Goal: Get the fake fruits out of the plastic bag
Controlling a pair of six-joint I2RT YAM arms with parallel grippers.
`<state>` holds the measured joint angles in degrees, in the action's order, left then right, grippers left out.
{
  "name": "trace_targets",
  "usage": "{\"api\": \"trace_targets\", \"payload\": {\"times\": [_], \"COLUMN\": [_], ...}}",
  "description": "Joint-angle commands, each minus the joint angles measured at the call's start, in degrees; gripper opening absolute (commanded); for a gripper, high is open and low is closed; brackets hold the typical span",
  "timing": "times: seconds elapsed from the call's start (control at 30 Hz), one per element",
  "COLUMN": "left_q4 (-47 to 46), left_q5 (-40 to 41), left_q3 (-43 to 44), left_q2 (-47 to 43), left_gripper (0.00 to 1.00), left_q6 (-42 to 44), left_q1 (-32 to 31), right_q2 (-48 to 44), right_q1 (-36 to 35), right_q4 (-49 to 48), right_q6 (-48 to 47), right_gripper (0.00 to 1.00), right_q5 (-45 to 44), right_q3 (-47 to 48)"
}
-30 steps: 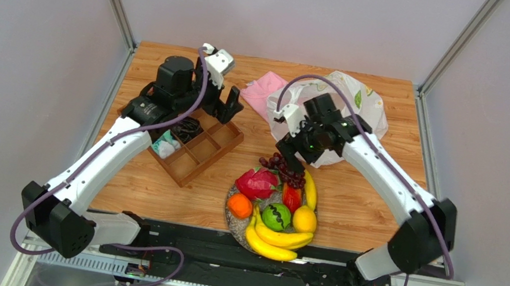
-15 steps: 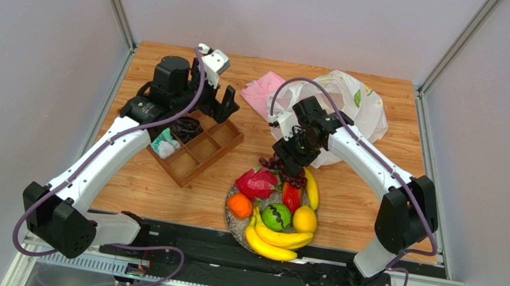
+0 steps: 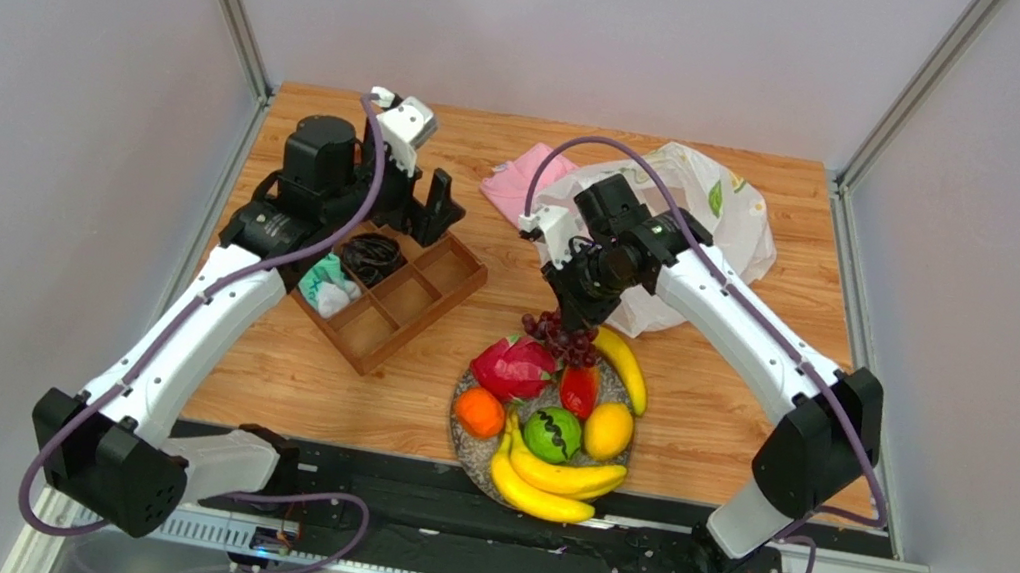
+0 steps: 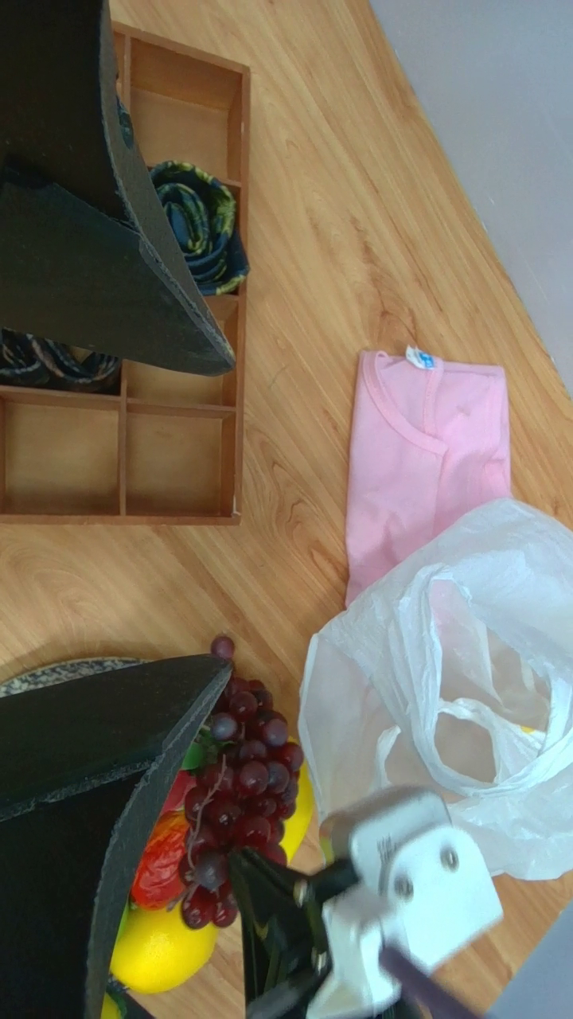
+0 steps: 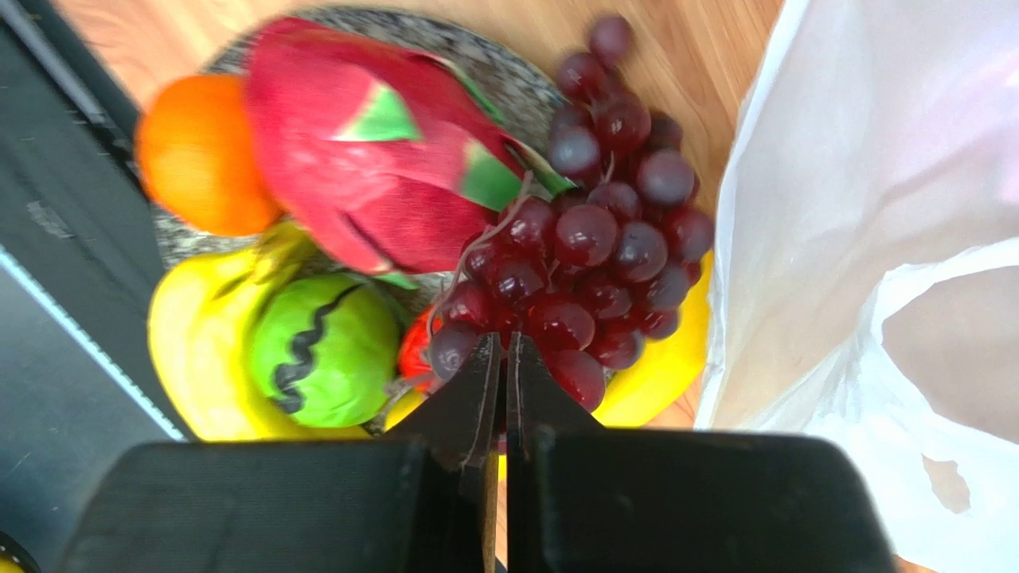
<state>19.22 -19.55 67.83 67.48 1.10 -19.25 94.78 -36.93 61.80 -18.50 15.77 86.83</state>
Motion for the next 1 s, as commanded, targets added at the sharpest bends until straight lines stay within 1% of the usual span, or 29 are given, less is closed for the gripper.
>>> {"api": "trace_targets", "payload": {"times": [0.0, 0.1, 0.13, 0.2, 0.53, 0.6, 0.63, 0.67, 0.7, 0.73, 0.77, 0.8, 0.83, 0.9, 0.97], "left_q4": [-2.79, -3.14, -3.23, -3.31, -3.84, -3.84, -3.93, -3.93, -3.93, -3.93, -3.93, -3.93, -3.84, -3.84, -3.93], "left_q5": [-1.63, -2.07, -2.24, -2.77, -4.26, -4.35, -4.53, -4.62, -4.71, -4.88, -4.88, -4.88, -5.14, -5.06, -5.06], "left_q3": [-1.21, -2.09, -2.44, -2.71, -3.94, -4.29, -4.46, -4.55, -4.73, -4.81, -4.82, -4.9, -4.9, -4.99, -4.9], "left_q2": [-2.7, -3.67, -4.11, -4.55, -6.75, -7.01, -7.28, -7.28, -7.45, -7.54, -7.54, -7.63, -7.63, -7.45, -7.19], "left_gripper": [0.95, 0.95, 0.95, 0.95, 0.95, 0.95, 0.95, 0.95, 0.94, 0.94, 0.95, 0.94, 0.94, 0.94, 0.94], "left_q6": [-0.84, -0.84, -2.32, -2.68, -4.44, -4.53, -4.53, -4.62, -4.71, -4.88, -4.88, -4.88, -4.88, -4.88, -4.71], "left_q1": [0.52, 0.87, 1.05, 1.4, 3.95, 4.3, 4.39, 4.48, 4.74, 4.83, 5.0, 5.18, 5.18, 5.27, 5.36], "right_q2": [-6.88, -8.73, -9.61, -10.14, -12.34, -11.9, -11.64, -11.46, -10.94, -10.33, -9.62, -8.05, -7.6, -7.59, -7.6], "right_q1": [-3.5, -4.73, -4.73, -4.82, -5.87, -6.14, -6.23, -6.14, -6.23, -6.23, -6.23, -6.23, -5.7, -4.74, -1.93], "right_q4": [5.17, 6.4, 6.92, 7.63, 8.42, 9.65, 10.26, 10.53, 11.49, 12.46, 13.86, 16.83, 17.73, 18.09, 17.22], "right_q6": [-1.54, -1.71, -2.06, -3.11, -4.79, -5.84, -6.8, -7.77, -8.47, -9.61, -10.23, -10.67, -11.03, -10.77, -9.54], "right_gripper": [0.0, 0.0, 0.0, 0.0, 0.0, 0.06, 0.13, 0.38, 0.48, 0.52, 0.55, 0.57, 0.57, 0.57, 0.57], "right_q5": [2.08, 0.76, 0.23, -0.12, 2.77, 4.61, 5.58, 6.2, 6.55, 6.82, 6.99, 6.91, 6.91, 7.08, 6.56], "right_q3": [4.23, 2.92, 2.56, 1.51, -5.52, -5.53, -5.35, -5.0, -4.39, -3.52, -0.81, 0.87, 2.11, 4.49, 4.93]}}
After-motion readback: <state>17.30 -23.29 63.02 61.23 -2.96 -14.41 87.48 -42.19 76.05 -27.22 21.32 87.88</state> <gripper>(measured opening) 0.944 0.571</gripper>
